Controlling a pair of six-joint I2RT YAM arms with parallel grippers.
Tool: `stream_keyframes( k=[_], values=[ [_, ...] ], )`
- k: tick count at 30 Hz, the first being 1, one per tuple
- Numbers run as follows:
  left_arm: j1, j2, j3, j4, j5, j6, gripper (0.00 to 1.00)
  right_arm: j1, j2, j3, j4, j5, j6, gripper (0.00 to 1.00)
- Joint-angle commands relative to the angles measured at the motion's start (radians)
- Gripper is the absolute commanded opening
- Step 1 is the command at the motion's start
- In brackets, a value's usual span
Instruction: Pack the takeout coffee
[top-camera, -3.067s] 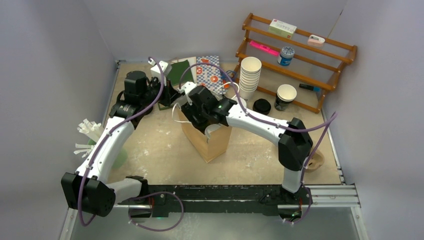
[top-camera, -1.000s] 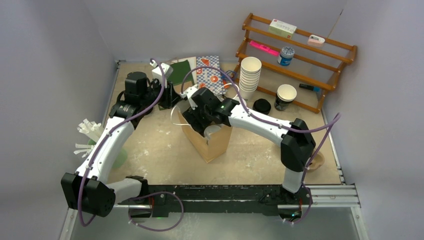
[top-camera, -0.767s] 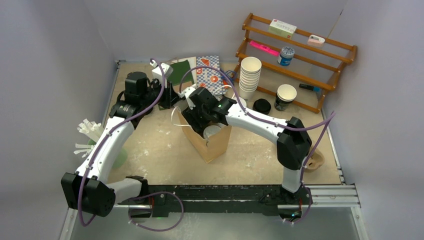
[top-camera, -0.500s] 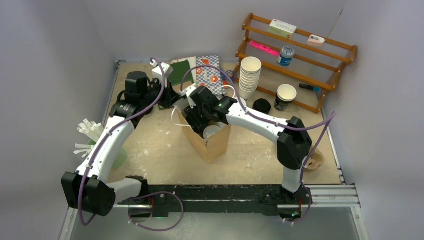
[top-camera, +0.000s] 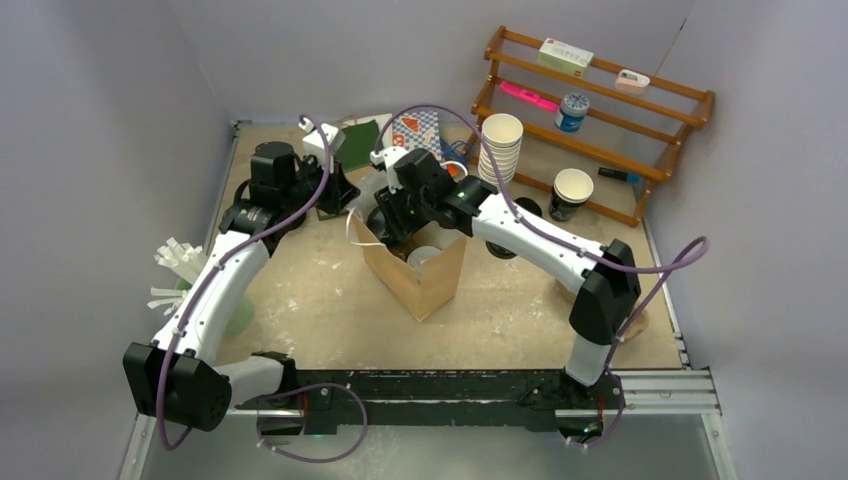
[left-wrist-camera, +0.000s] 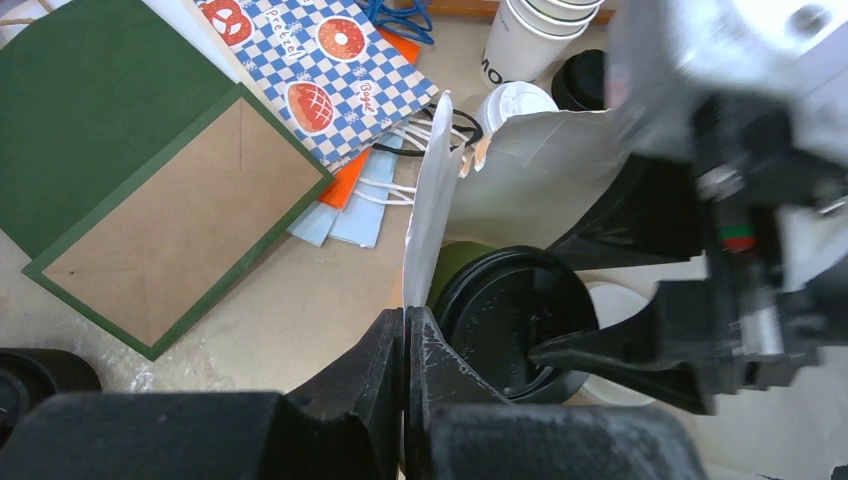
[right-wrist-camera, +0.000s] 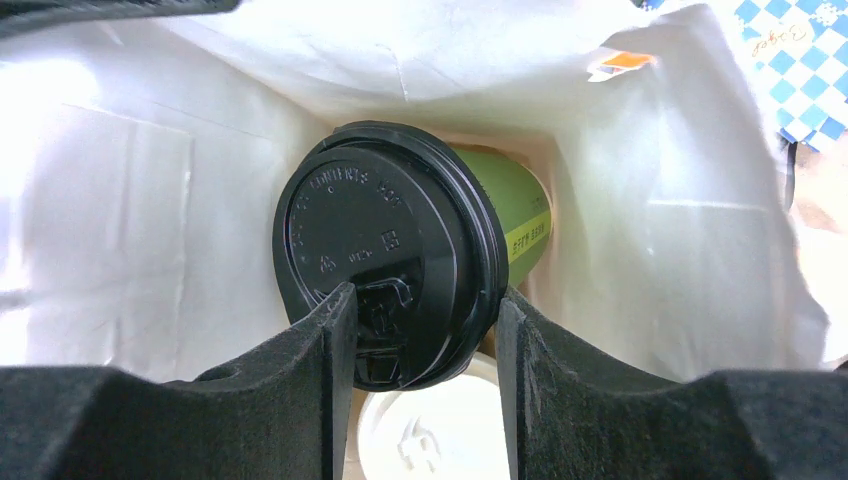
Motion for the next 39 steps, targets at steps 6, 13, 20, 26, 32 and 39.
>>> stream_keyframes(
  k=[6,13,20,26,32,39],
  values=[
    [-0.001,-0.018,0.028,0.011,-0.02,0.015,0.0,-0.071,-0.117,0.044,0.009,-0.136,0.086,0.38],
    [-0.001,-0.02,0.03,0.013,-0.064,0.001,0.0,-0.092,-0.184,0.161,-0.006,-0.209,0.096,0.35],
    [-0.001,-0.033,0.056,-0.032,-0.181,0.0,0.0,-0.101,-0.286,0.236,-0.003,-0.136,0.089,0.34],
    [-0.001,-0.048,0.06,-0.042,-0.174,-0.009,0.0,-0.102,-0.405,0.256,0.036,-0.003,0.124,0.32],
    [-0.001,-0.105,0.036,-0.072,-0.223,-0.005,0.0,-0.103,-0.465,0.198,-0.086,0.234,0.227,0.3],
    [-0.001,-0.112,0.059,-0.208,-0.307,-0.014,0.0,-0.142,-0.513,0.017,-0.25,0.272,0.392,0.29]
  ],
)
